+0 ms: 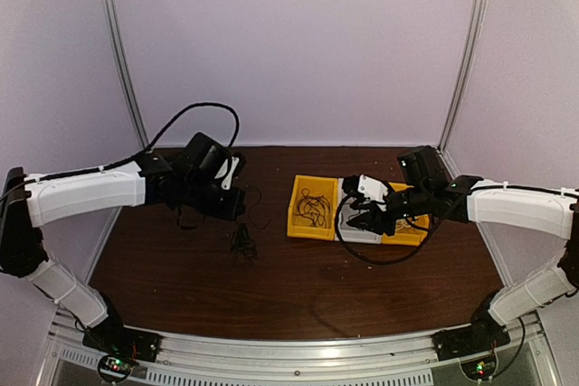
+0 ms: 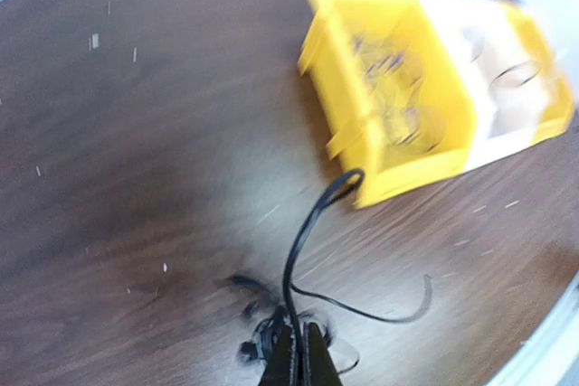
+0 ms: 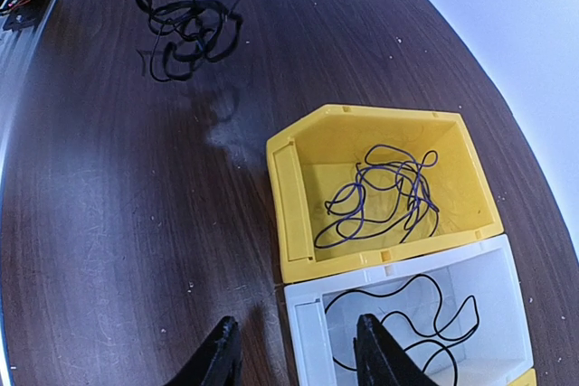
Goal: Untangle the cables
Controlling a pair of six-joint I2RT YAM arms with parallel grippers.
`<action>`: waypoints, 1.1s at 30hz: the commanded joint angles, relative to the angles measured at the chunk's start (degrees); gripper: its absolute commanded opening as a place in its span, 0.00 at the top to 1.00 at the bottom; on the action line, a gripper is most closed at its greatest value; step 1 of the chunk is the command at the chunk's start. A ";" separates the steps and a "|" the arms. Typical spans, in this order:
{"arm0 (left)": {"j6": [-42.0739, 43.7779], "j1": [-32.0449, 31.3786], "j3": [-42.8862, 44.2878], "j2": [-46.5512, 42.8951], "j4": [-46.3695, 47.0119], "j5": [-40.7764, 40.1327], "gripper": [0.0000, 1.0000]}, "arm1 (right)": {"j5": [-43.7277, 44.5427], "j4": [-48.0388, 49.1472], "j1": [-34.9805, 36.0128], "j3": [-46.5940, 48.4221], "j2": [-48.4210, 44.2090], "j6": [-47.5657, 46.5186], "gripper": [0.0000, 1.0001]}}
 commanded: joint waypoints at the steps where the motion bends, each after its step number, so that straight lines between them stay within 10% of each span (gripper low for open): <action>1: 0.86 -0.36 3.79 -7.36 0.67 2.34 1.00 | 0.76 0.95 -0.14 -0.59 0.46 -0.45 0.56; 18: -0.05 -1.11 0.14 -20.30 6.11 0.70 1.00 | -14.45 -6.86 4.26 29.49 16.73 19.19 0.55; 33: -5.62 -1.32 0.92 -21.73 12.12 2.83 1.00 | -12.01 8.17 17.12 35.71 25.63 27.59 0.51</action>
